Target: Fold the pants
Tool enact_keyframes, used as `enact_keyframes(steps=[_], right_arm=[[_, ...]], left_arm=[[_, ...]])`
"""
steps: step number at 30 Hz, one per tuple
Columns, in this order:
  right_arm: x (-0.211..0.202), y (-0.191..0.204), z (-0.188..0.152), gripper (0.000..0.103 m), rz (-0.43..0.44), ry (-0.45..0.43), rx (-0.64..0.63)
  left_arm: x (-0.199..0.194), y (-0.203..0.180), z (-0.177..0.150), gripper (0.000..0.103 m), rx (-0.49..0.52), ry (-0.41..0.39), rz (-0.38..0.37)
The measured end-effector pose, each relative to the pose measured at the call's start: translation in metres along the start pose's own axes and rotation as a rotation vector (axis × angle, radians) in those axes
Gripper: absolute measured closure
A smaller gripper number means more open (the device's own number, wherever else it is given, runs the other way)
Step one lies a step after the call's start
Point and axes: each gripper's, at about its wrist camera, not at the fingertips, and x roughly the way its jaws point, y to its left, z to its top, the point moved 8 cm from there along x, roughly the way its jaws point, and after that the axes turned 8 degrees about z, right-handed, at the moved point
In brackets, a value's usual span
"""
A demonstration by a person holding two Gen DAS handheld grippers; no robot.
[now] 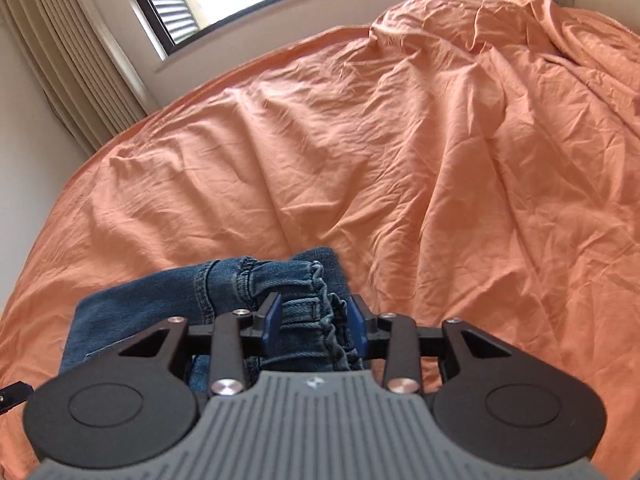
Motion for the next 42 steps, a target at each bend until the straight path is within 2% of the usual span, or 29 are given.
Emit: enact_keyframes(steps=[6, 10, 13, 16, 20, 23, 25, 27, 28, 29, 30, 31, 34, 36, 39, 42], right_arm=[[-0.058, 0.021, -0.049, 0.073, 0.016, -0.103, -0.046], [-0.052, 0.011, -0.082, 0.079, -0.018, -0.093, 0.021], [-0.043, 0.006, -0.097, 0.082, -0.057, -0.075, 0.001], [-0.037, 0.005, -0.102, 0.083, -0.079, -0.071, -0.058], [-0.037, 0.005, -0.102, 0.083, -0.075, -0.08, -0.054], [-0.037, 0.002, -0.1, 0.083, -0.058, -0.08, -0.045], [-0.038, 0.002, -0.101, 0.083, -0.05, -0.083, -0.039], [-0.038, 0.001, -0.101, 0.083, -0.044, -0.086, -0.043], [-0.038, 0.001, -0.101, 0.083, -0.04, -0.087, -0.043], [-0.039, 0.0, -0.101, 0.083, -0.036, -0.088, -0.04], [-0.039, 0.0, -0.101, 0.083, -0.031, -0.088, -0.037], [-0.039, -0.001, -0.101, 0.083, -0.026, -0.088, -0.034], [-0.04, -0.002, -0.102, 0.083, -0.021, -0.089, -0.031], [-0.039, -0.004, -0.104, 0.085, -0.02, -0.08, -0.029], [-0.034, -0.006, -0.107, 0.091, -0.044, -0.056, -0.048], [-0.027, -0.009, -0.111, 0.092, -0.049, -0.045, -0.061]], left_arm=[[-0.012, -0.014, -0.021, 0.055, 0.043, 0.013, 0.027], [-0.029, -0.021, -0.03, 0.055, 0.095, 0.018, 0.056], [-0.043, -0.022, -0.04, 0.046, 0.154, 0.016, 0.081], [-0.058, -0.024, -0.056, 0.045, 0.232, 0.047, 0.107], [-0.07, -0.037, -0.085, 0.044, 0.38, 0.115, 0.124], [-0.067, -0.041, -0.106, 0.044, 0.473, 0.147, 0.196], [-0.061, -0.041, -0.114, 0.044, 0.479, 0.161, 0.209], [-0.055, -0.041, -0.114, 0.046, 0.458, 0.161, 0.232], [-0.053, -0.042, -0.114, 0.052, 0.469, 0.151, 0.258], [-0.052, -0.043, -0.113, 0.07, 0.501, 0.146, 0.292], [-0.05, -0.046, -0.114, 0.08, 0.533, 0.168, 0.298], [-0.052, -0.049, -0.114, 0.081, 0.569, 0.172, 0.309], [-0.056, -0.059, -0.119, 0.083, 0.762, 0.18, 0.347], [-0.053, -0.056, -0.127, 0.083, 0.816, 0.216, 0.362], [-0.041, -0.049, -0.143, 0.084, 0.841, 0.279, 0.385], [-0.029, -0.034, -0.154, 0.086, 0.744, 0.344, 0.386]])
